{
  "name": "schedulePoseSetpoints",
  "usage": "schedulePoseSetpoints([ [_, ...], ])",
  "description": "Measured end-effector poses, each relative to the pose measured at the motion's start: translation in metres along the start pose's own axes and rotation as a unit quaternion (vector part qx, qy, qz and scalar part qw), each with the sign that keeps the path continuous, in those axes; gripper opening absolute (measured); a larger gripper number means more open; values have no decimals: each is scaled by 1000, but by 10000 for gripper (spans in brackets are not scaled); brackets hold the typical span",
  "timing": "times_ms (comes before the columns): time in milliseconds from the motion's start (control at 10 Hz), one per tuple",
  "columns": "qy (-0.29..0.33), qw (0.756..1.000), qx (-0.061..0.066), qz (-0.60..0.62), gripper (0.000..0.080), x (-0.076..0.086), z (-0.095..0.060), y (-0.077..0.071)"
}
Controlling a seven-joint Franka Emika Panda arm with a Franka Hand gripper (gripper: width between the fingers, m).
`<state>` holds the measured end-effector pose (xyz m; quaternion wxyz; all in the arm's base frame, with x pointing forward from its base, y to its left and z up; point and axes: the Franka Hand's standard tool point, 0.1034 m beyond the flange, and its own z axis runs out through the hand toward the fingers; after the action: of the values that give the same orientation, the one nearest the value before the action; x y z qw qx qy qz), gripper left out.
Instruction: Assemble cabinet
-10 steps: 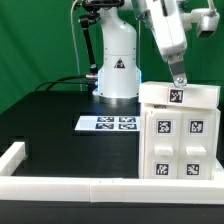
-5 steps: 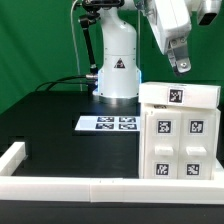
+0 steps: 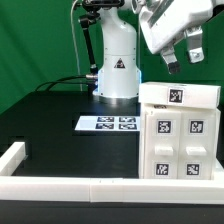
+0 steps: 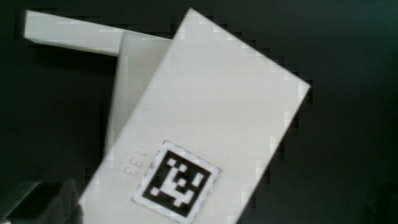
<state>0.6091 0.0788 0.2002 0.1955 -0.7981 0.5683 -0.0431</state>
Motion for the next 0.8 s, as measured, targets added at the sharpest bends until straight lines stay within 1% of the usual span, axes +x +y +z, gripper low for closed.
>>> schedulePoseSetpoints([
  [100, 6, 997, -5, -77, 797, -1, 0, -1],
  [200, 13, 985, -15, -172, 797, -2, 2, -1],
  [300, 11, 977, -19, -213, 797, -3, 2, -2],
  [500, -1, 926, -43, -376, 797, -9, 2, -6],
  [700, -2, 910, -43, -413, 797, -7, 3, -5],
  [800, -4, 890, -43, -453, 797, -7, 3, -5],
])
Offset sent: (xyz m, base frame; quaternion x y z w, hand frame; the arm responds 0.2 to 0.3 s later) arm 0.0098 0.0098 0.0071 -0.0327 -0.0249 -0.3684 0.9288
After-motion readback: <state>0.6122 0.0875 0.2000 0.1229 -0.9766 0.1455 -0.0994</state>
